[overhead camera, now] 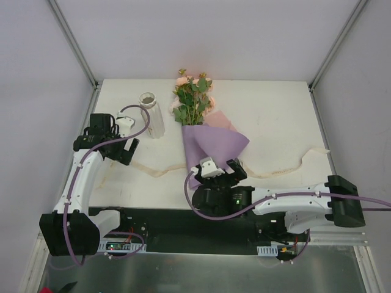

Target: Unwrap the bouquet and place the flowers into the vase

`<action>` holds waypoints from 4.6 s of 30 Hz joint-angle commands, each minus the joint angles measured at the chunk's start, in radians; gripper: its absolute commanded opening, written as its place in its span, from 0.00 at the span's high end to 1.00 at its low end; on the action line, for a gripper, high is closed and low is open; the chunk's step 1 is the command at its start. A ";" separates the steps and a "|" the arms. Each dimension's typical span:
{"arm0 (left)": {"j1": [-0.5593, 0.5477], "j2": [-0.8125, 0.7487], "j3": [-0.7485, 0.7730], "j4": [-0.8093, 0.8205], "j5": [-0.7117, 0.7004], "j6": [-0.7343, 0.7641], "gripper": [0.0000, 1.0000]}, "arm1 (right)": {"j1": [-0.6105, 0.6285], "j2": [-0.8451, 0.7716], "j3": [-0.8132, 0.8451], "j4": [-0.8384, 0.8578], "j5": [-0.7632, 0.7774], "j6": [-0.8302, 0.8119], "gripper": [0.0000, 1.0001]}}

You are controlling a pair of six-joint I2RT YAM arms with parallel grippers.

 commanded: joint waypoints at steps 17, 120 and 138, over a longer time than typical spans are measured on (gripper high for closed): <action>0.008 -0.010 0.163 -0.097 0.045 0.011 0.01 | -0.288 -0.167 0.381 -0.915 0.063 0.751 0.03; -0.373 0.248 0.605 -0.312 0.431 0.026 0.01 | -0.890 -0.176 0.289 -0.117 -1.470 0.194 0.02; -0.454 0.917 0.962 -0.234 0.459 0.062 0.01 | -0.941 -0.390 0.152 -0.134 -1.438 0.237 0.01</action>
